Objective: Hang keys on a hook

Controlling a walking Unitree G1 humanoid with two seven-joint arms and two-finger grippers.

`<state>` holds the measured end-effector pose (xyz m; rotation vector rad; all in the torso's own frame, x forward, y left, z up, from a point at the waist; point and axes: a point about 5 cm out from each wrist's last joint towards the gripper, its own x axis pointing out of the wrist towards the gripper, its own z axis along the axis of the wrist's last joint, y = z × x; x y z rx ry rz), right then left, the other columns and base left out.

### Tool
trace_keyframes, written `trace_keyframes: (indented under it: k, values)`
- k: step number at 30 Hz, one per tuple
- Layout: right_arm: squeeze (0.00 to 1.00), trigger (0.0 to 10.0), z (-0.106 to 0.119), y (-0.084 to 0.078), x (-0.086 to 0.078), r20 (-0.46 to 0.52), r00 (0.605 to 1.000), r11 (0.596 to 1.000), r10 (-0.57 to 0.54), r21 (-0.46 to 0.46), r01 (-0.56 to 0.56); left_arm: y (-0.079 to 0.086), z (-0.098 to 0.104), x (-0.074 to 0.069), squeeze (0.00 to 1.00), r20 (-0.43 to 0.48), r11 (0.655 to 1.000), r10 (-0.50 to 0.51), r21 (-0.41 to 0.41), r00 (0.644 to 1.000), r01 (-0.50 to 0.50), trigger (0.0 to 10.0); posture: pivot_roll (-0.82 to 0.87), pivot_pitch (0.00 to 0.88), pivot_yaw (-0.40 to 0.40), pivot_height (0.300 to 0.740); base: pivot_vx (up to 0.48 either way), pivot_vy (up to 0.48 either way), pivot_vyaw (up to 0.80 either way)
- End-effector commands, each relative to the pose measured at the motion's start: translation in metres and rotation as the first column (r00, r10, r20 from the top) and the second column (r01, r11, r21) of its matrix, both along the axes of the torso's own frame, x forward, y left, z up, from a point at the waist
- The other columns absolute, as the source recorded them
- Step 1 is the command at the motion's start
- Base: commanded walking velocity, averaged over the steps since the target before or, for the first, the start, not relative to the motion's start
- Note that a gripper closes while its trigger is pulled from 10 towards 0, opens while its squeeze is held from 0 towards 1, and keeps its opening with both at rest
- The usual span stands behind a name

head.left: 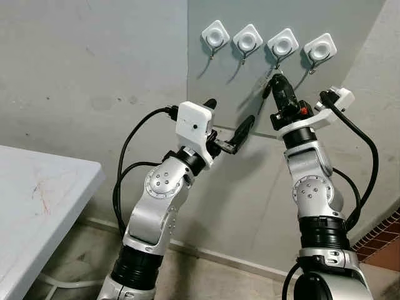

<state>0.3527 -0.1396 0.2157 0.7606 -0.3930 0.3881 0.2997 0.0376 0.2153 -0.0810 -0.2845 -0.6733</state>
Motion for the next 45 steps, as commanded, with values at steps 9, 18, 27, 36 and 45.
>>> trace_keyframes:
  k: [9, 18, 27, 36, 45]
  values:
    - [1.00, 10.0, -0.022, 0.012, -0.011, 0.012, 1.000, 0.967, 0.003, -0.254, 0.000, 0.003, -0.001, 0.000, 0.00, -0.018, 1.000, 0.013, -0.028, 1.000, -0.014, 10.0, -0.02, 0.000, -0.049, 0.740, 0.000, 0.000, 0.00]
    - [1.00, 10.0, -0.046, 0.005, -0.021, -0.025, 0.998, 0.926, -0.058, -0.376, 0.045, 0.015, -0.021, 0.004, 0.00, -0.072, 0.993, 0.119, -0.019, 0.990, -0.120, 10.0, -0.03, 0.000, -0.043, 0.740, 0.000, 0.000, 0.00]
    - [1.00, 10.0, -0.088, -0.011, -0.036, -0.147, 0.978, 0.908, -0.145, -0.413, 0.073, 0.052, -0.073, 0.010, 0.00, -0.242, 0.942, 0.327, 0.010, 0.914, -0.335, 10.0, -0.04, 0.000, -0.035, 0.740, 0.000, 0.000, 0.00]
    - [1.00, 10.0, -0.119, -0.017, -0.054, -0.231, 0.953, 0.893, -0.196, -0.443, 0.076, 0.080, -0.115, 0.006, 0.00, -0.369, 0.886, 0.441, 0.030, 0.818, -0.464, 10.0, -0.05, 0.000, -0.015, 0.740, 0.000, 0.000, 0.00]
    - [0.00, 10.0, -0.132, -0.023, -0.061, -0.261, 0.922, 0.882, -0.285, -0.448, 0.146, 0.090, -0.124, 0.009, 0.00, -0.423, 0.878, 0.429, -0.011, 0.798, -0.478, 10.0, -0.07, 0.000, 0.049, 0.740, 0.000, 0.000, 0.00]
